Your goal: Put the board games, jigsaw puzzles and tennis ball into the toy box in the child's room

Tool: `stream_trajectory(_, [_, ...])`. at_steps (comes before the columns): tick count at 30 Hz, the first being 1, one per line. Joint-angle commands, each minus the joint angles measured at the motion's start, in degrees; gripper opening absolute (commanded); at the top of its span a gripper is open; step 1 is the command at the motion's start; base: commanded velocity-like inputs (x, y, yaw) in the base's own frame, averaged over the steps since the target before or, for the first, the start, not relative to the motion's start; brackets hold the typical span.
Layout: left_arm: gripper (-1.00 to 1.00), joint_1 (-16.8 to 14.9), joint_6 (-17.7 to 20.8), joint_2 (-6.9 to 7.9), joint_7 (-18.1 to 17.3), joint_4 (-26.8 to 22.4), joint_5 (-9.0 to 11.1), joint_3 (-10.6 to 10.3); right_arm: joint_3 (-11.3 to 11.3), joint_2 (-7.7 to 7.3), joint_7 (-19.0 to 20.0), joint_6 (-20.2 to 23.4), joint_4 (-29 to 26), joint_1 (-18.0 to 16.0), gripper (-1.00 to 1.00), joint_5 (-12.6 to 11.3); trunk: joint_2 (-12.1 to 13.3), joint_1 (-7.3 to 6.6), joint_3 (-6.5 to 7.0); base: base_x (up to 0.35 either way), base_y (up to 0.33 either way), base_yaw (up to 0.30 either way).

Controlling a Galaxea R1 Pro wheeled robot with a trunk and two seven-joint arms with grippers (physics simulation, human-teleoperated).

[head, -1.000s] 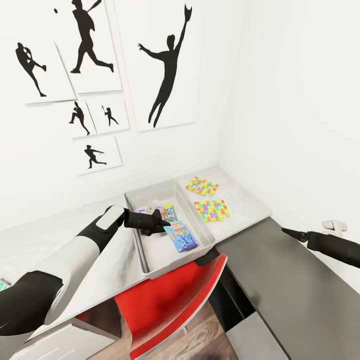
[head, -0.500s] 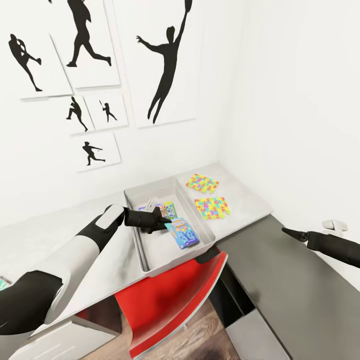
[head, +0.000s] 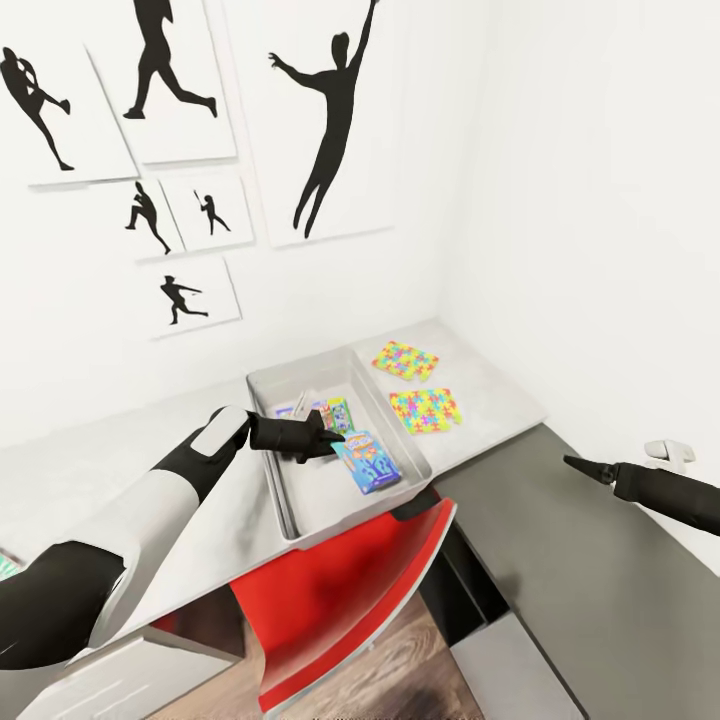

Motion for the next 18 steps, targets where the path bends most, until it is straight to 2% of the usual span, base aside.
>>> stream_trajectory(1, [-1.00,-0.1,0.0,0.07,-0.4,0.0,-0.1,-0.4,0.0,-0.01,0.0,0.5,0.0,-0.1,1.00,-0.3,-0.1,0.03,-0.17,0.000,0.000,0.000])
stream_trajectory(18, [-1.00,0.0,0.0,0.07,-0.4,0.0,-0.1,-0.4,0.0,-0.01,0.0,0.5,0.0,-0.1,1.00,-0.3,-0.1,0.03,-0.65,0.000,0.000,0.000])
